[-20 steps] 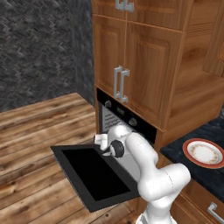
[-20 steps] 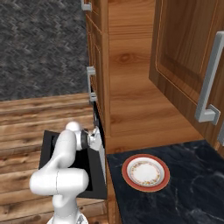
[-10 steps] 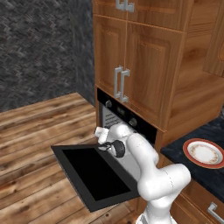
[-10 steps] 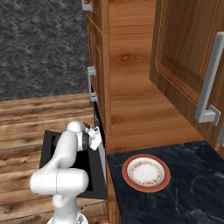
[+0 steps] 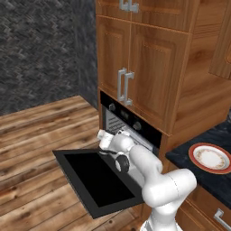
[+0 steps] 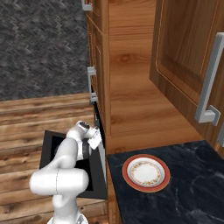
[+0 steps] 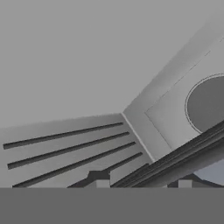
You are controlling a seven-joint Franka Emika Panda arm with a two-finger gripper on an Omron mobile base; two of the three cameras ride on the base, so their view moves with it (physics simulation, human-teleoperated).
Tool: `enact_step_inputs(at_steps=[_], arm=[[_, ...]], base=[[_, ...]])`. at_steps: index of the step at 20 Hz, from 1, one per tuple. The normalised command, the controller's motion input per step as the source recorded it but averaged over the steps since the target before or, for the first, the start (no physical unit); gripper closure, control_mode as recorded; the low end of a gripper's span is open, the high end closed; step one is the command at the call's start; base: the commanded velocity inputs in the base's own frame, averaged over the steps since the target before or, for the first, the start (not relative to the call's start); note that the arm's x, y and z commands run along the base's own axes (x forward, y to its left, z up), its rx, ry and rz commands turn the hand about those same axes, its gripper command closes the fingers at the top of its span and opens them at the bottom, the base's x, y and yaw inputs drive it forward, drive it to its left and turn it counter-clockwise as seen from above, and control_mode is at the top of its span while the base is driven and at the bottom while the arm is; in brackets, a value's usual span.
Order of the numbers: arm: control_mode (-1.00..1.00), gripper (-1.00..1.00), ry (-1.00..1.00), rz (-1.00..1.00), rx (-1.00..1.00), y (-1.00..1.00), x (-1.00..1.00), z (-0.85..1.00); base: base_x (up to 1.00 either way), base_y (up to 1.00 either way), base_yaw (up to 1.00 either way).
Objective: Take the baked cake out of the oven and place it on the plate for cooling. Then close the oven door.
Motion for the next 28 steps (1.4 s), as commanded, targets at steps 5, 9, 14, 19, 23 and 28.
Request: enact_step_inputs(at_steps=[5, 9, 14, 19, 23, 28], arm=[[-1.00, 1.00, 0.50, 0.05, 0.04, 0.37, 0.00, -1.00], [-1.00, 1.00, 0.53, 0.04, 0.02, 0.50, -0.02, -1.00], [-1.00, 1.00, 0.51, 0.03, 0.01, 0.68, -0.27, -1.00], [-1.00, 1.00, 0.50, 0.04, 0.00, 0.87, -0.32, -1.00], [-1.00, 1.00, 0.53, 0.05, 0.00, 0.98, -0.29, -1.00], [-1.00, 1.00, 0.55, 0.06, 0.00, 1.00, -0.29, -1.00]], base=[[0.00, 0.00, 0.00], [0.00, 0.00, 0.00], [0.00, 0.00, 0.00], [0.00, 0.00, 0.00], [0.00, 0.00, 0.00], [0.00, 0.00, 0.00]])
